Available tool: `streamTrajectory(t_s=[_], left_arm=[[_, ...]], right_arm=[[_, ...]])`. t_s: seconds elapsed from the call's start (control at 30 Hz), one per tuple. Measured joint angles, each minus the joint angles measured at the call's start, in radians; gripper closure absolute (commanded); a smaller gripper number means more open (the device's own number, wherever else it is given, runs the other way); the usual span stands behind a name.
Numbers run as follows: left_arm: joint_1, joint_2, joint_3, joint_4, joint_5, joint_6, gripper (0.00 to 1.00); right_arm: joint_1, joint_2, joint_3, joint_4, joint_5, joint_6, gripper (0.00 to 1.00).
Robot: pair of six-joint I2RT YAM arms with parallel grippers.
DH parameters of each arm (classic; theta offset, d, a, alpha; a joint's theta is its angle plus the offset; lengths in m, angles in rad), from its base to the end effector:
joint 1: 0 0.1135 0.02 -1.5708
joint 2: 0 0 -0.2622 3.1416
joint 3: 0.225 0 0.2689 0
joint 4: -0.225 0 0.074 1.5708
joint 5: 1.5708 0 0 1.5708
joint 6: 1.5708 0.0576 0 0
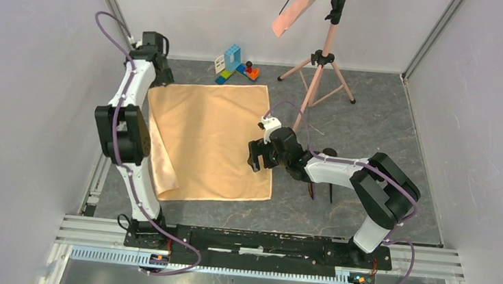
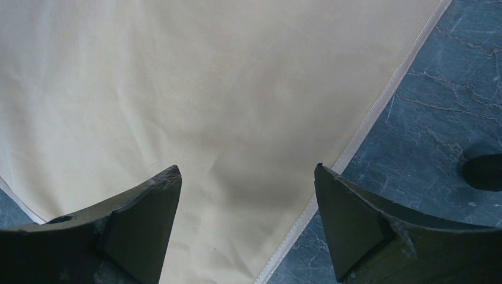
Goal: Fold the napkin into a case and place the utensils inside
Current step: Smooth out the napkin at the center of the board.
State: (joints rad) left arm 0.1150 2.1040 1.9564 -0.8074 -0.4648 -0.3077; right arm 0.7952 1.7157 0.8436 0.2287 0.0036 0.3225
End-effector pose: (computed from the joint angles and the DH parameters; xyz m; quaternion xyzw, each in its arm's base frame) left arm 0.4876 0.0823 0.2577 -0.2628 0.8921 0.1901 0.3147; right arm 0.2646 0.2695 0.1319 -0.2086 0.8697 0.2358 0.3801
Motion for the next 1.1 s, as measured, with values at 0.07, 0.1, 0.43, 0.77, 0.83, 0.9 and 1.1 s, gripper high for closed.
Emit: streamTrajectory(t_s=[0.07, 0.1, 0.43, 0.77, 0.83, 0.9, 1.1], left_arm=[[-0.038, -0.111, -0.148, -0.007, 0.057, -0.027, 0.0], [-0.055, -0.164, -0.216, -0.011, 0.081, -0.047, 0.0], [-0.079, -0.42, -0.759, 0.069, 0.314, -0.226, 0.01], [-0.077, -0.41, -0.929, 0.219, 0.443, -0.3, 0.0], [-0.068, -0.41, -0.934, 0.221, 0.435, -0.313, 0.0], [-0.043, -0.426, -0.951, 0.227, 0.435, -0.323, 0.0], [0.11, -0.573, -1.078, 0.19, 0.336, -0.352, 0.0]], right_arm=[[0.0, -0.003, 0.0, 0.0, -0.001, 0.006, 0.12], [0.0, -0.004, -0.001, 0.001, -0.004, 0.009, 0.11], [0.0, -0.005, -0.003, 0.002, -0.063, 0.022, 0.11], [0.0, -0.003, -0.003, 0.003, -0.083, 0.021, 0.11], [0.0, -0.003, -0.003, 0.003, -0.083, 0.021, 0.11], [0.0, -0.002, -0.003, 0.004, -0.082, 0.021, 0.11], [0.0, 0.024, -0.003, -0.002, -0.066, 0.021, 0.11]])
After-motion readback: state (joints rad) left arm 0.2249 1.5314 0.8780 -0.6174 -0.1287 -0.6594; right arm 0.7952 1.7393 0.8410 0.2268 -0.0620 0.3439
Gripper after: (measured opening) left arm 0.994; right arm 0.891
